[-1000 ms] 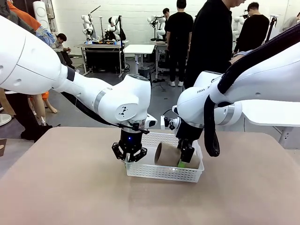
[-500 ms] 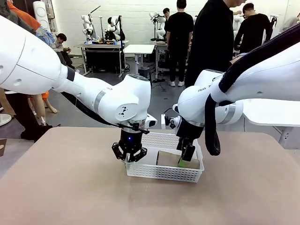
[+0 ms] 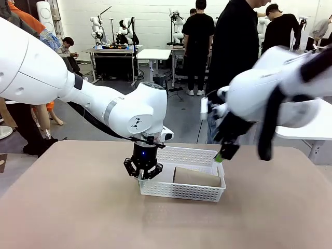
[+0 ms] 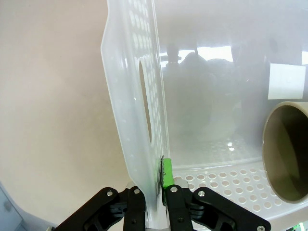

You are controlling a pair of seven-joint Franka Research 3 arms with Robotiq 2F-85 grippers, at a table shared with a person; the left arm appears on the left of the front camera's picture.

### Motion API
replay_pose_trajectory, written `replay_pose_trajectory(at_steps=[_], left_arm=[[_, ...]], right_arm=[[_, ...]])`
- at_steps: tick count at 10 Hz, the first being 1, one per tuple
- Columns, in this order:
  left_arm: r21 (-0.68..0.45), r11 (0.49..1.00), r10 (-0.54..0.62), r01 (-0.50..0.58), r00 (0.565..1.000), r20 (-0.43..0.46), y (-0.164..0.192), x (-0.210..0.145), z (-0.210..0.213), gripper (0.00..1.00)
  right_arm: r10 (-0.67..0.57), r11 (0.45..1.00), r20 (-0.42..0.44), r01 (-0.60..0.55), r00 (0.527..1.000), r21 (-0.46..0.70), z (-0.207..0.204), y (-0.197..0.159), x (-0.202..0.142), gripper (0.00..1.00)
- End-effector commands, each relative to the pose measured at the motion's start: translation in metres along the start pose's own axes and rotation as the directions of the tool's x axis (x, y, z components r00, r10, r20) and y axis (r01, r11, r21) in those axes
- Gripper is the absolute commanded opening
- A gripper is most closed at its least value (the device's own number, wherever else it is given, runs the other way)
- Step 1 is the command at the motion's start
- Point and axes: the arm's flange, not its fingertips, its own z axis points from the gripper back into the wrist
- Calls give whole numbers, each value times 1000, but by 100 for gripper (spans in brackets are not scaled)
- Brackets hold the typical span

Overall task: Clean and organize the cups into the basket.
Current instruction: Pick up the Organizing basket and move it to the center of the table, then pick up the Reusable plastic cup from the right side of the table and place it inside the Organizing basket.

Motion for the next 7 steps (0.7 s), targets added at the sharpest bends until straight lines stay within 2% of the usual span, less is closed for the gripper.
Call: replay_pose_trajectory(at_steps=[1,3,4,5,7], left_arm=[[10,1000,-9,9,1000,-8,-2,-3,-6,0],[10,1000,-9,9,1000,-8,-2,-3,-6,0],[10,1000,-9,9,1000,-8,-2,-3,-6,0],[10,1000,-9,9,1000,-8,-2,-3,-6,0],[10,1000,-9,9,1000,-8,-2,-3,-6,0]], right_arm=[[-14,998,95,20,995,-62,26,31,-55,100],[-88,994,126,95,988,-49,34,30,-90,100],[-75,996,64,77,995,-32,29,27,-93,100],[-89,994,101,95,991,-55,48,29,-79,100],[-89,994,101,95,991,-55,48,29,-79,100]])
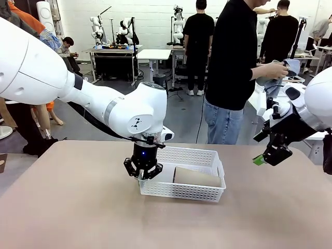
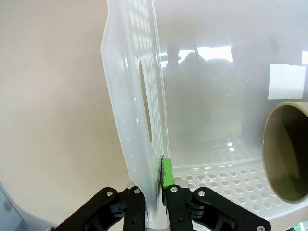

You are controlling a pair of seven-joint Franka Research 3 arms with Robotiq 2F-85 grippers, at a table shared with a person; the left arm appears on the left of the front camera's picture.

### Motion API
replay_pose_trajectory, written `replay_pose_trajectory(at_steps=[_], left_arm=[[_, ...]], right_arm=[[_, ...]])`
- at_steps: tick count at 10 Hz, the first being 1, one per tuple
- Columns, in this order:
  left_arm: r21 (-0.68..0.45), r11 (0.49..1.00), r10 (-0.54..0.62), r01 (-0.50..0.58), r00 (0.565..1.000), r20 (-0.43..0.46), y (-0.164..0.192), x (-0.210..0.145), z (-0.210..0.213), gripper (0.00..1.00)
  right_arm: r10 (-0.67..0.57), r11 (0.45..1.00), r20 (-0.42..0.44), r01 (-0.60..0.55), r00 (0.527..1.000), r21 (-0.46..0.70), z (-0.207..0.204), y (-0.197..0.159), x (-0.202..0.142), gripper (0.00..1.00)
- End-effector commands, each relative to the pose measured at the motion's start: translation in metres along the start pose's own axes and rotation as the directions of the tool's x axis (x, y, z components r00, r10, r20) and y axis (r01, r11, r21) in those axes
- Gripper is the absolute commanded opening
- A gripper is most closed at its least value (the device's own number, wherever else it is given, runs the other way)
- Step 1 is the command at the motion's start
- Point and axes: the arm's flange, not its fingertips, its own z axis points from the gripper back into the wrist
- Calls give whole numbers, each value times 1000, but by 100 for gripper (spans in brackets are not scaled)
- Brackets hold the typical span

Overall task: Clean and organize the cups into the basket.
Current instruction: Pick up the Organizing basket and move it to the center of the table, then pick up the Reusable plastic cup from the right side of the table and place it inside the Organizing basket.

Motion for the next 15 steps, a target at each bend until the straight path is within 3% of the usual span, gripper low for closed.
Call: replay_pose_trajectory(at_steps=[1,3,4,6,8,9,12,15], left_arm=[[10,1000,-9,9,1000,-8,-2,-3,-6,0],[10,1000,-9,9,1000,-8,-2,-3,-6,0],[10,1000,-9,9,1000,-8,-2,-3,-6,0],[10,1000,-9,9,1000,-8,-2,-3,-6,0],[10,1000,-9,9,1000,-8,-2,-3,-6,0],[10,1000,-9,9,1000,-8,-2,-3,-6,0],[10,1000,-9,9,1000,-8,-2,-3,-6,0],[10,1000,-9,9,1000,-8,-2,-3,-6,0]], right_arm=[[1,1000,-2,-1,1000,-9,0,2,7,100],[8,1000,4,-8,1000,1,1,1,3,100],[-19,991,303,-23,953,133,28,-5,-19,100],[-11,993,465,-44,885,108,64,-19,-74,100],[37,981,611,-145,790,128,87,-39,-144,100],[22,982,627,-133,779,131,89,-51,-182,100],[-212,969,646,74,734,234,76,-78,-295,100],[-212,962,679,30,702,270,78,-69,-339,100]])
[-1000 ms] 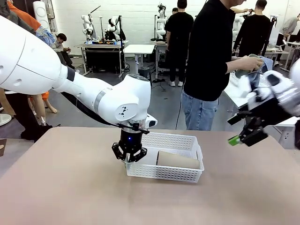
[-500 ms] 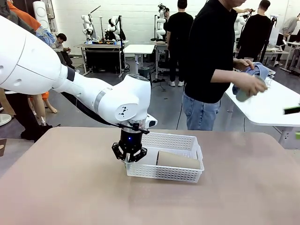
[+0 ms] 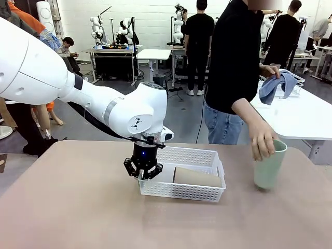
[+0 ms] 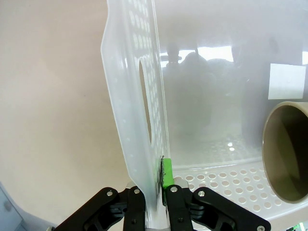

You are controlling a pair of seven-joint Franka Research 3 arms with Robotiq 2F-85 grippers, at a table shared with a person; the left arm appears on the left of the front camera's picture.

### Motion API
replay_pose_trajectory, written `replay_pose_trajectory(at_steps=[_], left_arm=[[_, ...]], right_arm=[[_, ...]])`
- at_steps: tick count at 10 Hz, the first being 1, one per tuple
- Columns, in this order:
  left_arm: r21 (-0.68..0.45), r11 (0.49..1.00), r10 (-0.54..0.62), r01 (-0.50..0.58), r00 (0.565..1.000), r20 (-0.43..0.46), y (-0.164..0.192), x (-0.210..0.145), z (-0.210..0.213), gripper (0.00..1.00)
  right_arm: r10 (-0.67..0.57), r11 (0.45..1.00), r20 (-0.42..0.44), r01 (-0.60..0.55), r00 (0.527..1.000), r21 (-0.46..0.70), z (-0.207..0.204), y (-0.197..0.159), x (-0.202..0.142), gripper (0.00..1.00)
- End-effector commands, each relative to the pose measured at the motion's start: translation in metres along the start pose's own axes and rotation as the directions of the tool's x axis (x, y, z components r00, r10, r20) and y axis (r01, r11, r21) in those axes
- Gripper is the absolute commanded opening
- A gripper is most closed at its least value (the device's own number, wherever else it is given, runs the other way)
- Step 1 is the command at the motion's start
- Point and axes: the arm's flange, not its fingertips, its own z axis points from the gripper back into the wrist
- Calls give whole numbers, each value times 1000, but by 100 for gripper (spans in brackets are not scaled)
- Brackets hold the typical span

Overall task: Clean and organize the cups into the basket.
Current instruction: Pick up the Organizing basket and move it to the center of the table, then pick up the Reusable plastic cup from the right side of the table and place it inside the Organizing basket.

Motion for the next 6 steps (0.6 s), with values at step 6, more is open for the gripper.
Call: replay_pose_trajectory(at_steps=[6], left_arm=[[10,1000,-9,9,1000,-8,-2,-3,-6,0]], right_arm=[[0,1000,0,0,1000,0,0,0,0,100]])
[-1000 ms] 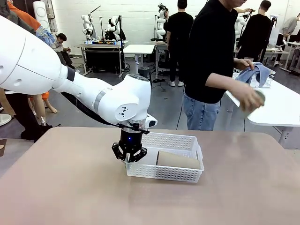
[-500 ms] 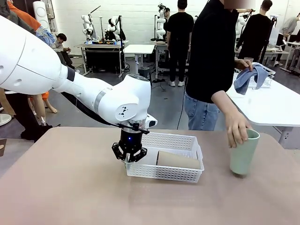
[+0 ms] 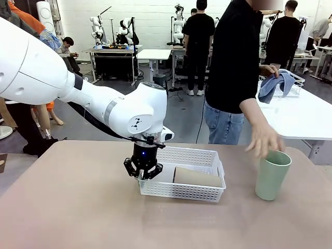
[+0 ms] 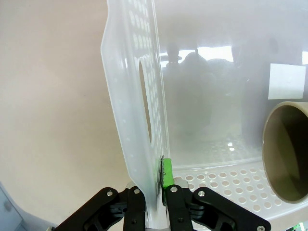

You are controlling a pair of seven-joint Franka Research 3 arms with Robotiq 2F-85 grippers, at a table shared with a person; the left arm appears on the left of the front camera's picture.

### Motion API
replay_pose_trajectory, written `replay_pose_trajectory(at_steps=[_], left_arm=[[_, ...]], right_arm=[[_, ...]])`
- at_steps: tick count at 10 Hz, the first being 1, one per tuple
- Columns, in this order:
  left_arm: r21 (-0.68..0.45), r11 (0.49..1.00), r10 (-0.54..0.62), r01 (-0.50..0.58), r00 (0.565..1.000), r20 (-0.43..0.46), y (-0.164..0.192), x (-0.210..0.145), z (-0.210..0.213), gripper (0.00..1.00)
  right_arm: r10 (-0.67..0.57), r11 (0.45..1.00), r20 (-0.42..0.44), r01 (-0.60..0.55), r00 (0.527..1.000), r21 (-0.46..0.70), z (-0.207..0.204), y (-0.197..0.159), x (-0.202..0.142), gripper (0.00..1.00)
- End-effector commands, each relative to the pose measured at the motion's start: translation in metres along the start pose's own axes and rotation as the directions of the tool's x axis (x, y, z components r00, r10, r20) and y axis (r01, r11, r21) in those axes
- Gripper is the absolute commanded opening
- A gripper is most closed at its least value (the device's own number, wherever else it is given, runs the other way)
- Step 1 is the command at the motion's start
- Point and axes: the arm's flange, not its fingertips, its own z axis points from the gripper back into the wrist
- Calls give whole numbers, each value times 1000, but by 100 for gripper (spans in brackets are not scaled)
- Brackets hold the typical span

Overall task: Clean and organize the cups into the basket.
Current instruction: Pick up the Organizing basket and move it to the center of the table, then pick up the Reusable plastic cup from the right side of the table and place it inside the Organizing basket, then pick up the Reusable plastic cup from the right side of the table and stack it inside the Organizing basket in the center of the table.

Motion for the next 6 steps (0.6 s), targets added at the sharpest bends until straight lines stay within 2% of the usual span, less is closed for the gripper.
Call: replay_pose_trajectory(at_steps=[1,6], left_arm=[[9,1000,-9,9,1000,-8,-2,-3,-6,0],[9,1000,-9,9,1000,-8,-2,-3,-6,0]], right_arm=[[-7,1000,-2,7,1000,-14,-4,2,-1,100],[-7,1000,-2,7,1000,-14,-4,2,-1,100]])
